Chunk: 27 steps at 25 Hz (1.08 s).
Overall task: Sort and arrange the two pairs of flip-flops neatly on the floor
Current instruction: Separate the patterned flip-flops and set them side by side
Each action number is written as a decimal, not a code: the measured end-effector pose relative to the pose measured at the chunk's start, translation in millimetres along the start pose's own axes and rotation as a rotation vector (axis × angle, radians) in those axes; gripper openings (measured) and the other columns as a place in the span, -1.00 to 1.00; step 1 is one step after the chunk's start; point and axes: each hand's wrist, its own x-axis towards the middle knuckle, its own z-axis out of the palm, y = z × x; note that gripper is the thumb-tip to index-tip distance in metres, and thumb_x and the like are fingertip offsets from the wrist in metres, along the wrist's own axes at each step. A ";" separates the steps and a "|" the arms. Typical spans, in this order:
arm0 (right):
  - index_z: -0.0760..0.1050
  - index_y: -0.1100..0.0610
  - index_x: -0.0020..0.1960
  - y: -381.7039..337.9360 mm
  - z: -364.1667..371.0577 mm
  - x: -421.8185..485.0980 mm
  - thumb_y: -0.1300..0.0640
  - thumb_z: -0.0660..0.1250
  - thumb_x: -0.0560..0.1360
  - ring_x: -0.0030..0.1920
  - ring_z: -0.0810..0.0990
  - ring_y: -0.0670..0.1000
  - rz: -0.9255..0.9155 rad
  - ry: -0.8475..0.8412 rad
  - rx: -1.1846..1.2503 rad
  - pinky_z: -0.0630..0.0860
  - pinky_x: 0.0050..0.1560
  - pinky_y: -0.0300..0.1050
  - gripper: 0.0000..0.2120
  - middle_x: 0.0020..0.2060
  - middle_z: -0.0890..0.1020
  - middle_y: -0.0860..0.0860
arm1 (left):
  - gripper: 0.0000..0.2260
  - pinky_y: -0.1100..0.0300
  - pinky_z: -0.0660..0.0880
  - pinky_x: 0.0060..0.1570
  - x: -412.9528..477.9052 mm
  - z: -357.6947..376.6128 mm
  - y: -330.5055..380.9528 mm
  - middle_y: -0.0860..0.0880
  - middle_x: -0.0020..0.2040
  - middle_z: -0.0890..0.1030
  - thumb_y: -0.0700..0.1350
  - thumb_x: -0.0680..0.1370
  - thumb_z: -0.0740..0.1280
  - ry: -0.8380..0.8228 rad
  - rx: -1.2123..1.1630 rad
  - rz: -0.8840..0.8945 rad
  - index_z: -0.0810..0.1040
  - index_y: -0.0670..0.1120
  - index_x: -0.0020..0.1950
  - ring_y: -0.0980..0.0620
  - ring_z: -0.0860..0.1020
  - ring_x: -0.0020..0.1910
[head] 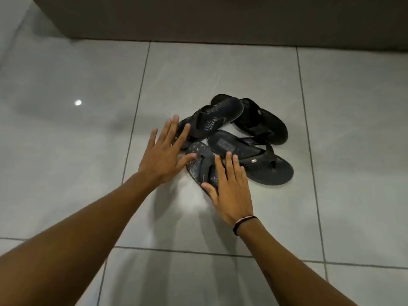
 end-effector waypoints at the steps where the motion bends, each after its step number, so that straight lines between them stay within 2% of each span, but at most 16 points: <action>1: -0.06 0.07 0.71 -1.8 11.1 1.4 -0.39 -0.04 0.62 0.71 -0.12 0.18 -0.044 0.025 -0.012 -0.03 0.69 0.18 -0.18 0.71 -0.06 0.15 | -0.22 -0.26 -0.07 0.66 13.4 4.3 -8.0 -0.10 0.72 -0.28 0.46 0.61 -0.12 0.017 0.037 0.086 -0.25 0.11 0.71 -0.12 -0.23 0.71; 4: 0.00 0.12 0.70 -4.8 37.4 4.5 -0.39 0.04 0.62 0.71 -0.08 0.21 -0.058 0.100 -0.062 0.03 0.67 0.19 -0.16 0.71 -0.03 0.18 | -0.22 -0.31 0.06 0.63 60.5 0.2 -27.8 -0.11 0.73 -0.26 0.46 0.60 -0.08 -0.052 0.092 0.262 -0.22 0.13 0.71 -0.17 -0.17 0.71; 7: 0.02 0.12 0.69 -11.3 50.3 9.3 -0.36 0.09 0.63 0.71 -0.08 0.23 0.003 0.176 -0.065 0.09 0.66 0.25 -0.18 0.71 -0.04 0.20 | -0.18 -0.29 0.11 0.62 88.3 -1.1 -29.5 -0.17 0.71 -0.32 0.46 0.57 0.03 -0.177 0.134 0.365 -0.23 0.17 0.70 -0.26 -0.11 0.71; 9: 0.03 0.11 0.69 -11.3 55.4 14.0 -0.35 0.08 0.63 0.71 -0.08 0.24 0.012 0.218 -0.072 0.12 0.65 0.28 -0.20 0.70 -0.03 0.20 | -0.20 -0.26 0.14 0.62 93.8 5.9 -28.4 -0.18 0.70 -0.34 0.40 0.60 0.12 -0.197 0.136 0.419 -0.18 0.18 0.71 -0.29 -0.05 0.70; 12: 0.07 0.13 0.69 -9.3 65.7 19.6 -0.35 0.03 0.65 0.71 -0.09 0.25 -0.014 0.256 -0.107 0.09 0.65 0.30 -0.22 0.70 -0.02 0.22 | -0.31 -0.20 0.35 0.54 89.7 17.5 -32.5 -0.14 0.73 -0.25 0.30 0.63 0.23 -0.106 0.068 0.436 0.14 0.09 0.70 -0.30 0.27 0.61; 14: 0.08 0.14 0.68 -8.7 69.4 21.7 -0.34 0.02 0.65 0.71 -0.09 0.27 -0.057 0.247 -0.143 0.06 0.66 0.30 -0.22 0.70 0.00 0.24 | -0.39 -0.14 0.51 0.38 84.0 14.5 -37.9 -0.15 0.74 -0.13 0.32 0.62 0.20 -0.066 0.088 0.442 0.35 0.04 0.59 -0.29 0.50 0.42; 16: 0.07 0.14 0.69 -14.4 67.9 24.0 -0.33 0.03 0.65 0.70 -0.10 0.27 -0.135 0.213 -0.157 0.06 0.66 0.31 -0.22 0.70 0.00 0.24 | -0.46 -0.11 0.58 0.22 74.9 3.1 -53.1 -0.16 0.74 -0.03 0.29 0.64 0.14 -0.074 0.113 0.434 0.48 0.01 0.49 -0.29 0.60 0.28; 18: 0.05 0.13 0.69 -28.0 66.9 26.2 -0.31 0.03 0.66 0.71 -0.10 0.26 -0.245 0.160 -0.155 0.07 0.65 0.31 -0.24 0.70 -0.01 0.22 | -0.57 -0.10 0.60 0.17 54.0 -6.3 -76.9 -0.16 0.74 0.04 0.19 0.70 0.17 -0.090 0.140 0.403 0.54 0.00 0.44 -0.29 0.63 0.23; 21: 0.06 0.12 0.69 -47.5 67.4 34.7 -0.26 0.09 0.67 0.71 -0.07 0.26 -0.414 0.102 -0.157 0.10 0.64 0.31 -0.27 0.71 0.00 0.17 | -0.63 -0.17 0.59 0.21 12.8 -6.1 -112.9 -0.18 0.72 0.08 0.09 0.70 0.25 -0.086 0.139 0.284 0.58 -0.03 0.43 -0.31 0.58 0.31; 24: 0.03 0.05 0.70 -47.8 55.8 57.7 -0.22 0.14 0.67 0.71 -0.10 0.23 -0.571 0.018 -0.190 -0.02 0.69 0.24 -0.29 0.72 -0.06 0.10 | -0.62 -0.24 0.58 0.22 -16.2 -0.7 -131.9 -0.22 0.68 0.16 0.11 0.68 0.27 -0.055 0.131 0.188 0.58 -0.03 0.42 -0.36 0.55 0.30; 27: -0.04 -0.05 0.71 -41.7 41.7 66.7 -0.18 0.22 0.65 0.71 -0.13 0.23 -0.572 -0.005 -0.225 -0.06 0.69 0.20 -0.26 0.71 -0.13 0.13 | -0.55 -0.25 0.58 0.18 -18.7 -1.1 -135.0 -0.25 0.62 0.24 0.17 0.65 0.29 -0.037 0.128 0.170 0.51 0.00 0.48 -0.36 0.55 0.24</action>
